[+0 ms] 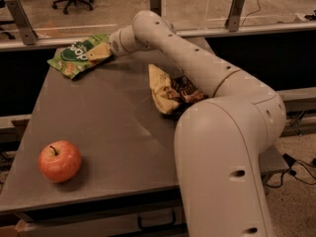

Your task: Move green rice chip bag near apple

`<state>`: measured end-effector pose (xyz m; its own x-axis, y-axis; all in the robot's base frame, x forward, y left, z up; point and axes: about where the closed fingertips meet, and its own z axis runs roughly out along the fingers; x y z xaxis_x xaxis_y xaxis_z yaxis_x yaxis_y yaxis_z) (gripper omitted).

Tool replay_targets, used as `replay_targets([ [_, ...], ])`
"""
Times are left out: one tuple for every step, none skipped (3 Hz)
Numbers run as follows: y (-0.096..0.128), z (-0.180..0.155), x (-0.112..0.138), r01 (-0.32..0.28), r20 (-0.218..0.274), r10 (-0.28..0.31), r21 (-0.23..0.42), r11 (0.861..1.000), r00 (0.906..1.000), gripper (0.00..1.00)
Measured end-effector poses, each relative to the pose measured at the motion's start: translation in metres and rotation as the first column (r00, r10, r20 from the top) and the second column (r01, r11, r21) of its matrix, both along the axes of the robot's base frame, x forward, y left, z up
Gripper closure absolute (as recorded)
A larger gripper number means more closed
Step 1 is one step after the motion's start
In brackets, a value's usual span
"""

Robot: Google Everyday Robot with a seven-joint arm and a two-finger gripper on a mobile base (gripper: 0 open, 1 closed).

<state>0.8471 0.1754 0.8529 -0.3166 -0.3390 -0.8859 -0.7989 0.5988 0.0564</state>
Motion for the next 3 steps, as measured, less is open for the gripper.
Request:
replay_targets([
  [0.008, 0.001, -0.023, -0.030, 0.005, 0.030, -0.017, 0.999, 0.9995, 0.72],
  [0.007, 0.003, -0.035, -0.039, 0.010, 0.039, -0.031, 0.999, 0.9992, 0.96],
  [0.016, 0.041, -0.062, -0.123, 0.070, 0.126, -0.051, 0.991, 0.9895, 1.00],
])
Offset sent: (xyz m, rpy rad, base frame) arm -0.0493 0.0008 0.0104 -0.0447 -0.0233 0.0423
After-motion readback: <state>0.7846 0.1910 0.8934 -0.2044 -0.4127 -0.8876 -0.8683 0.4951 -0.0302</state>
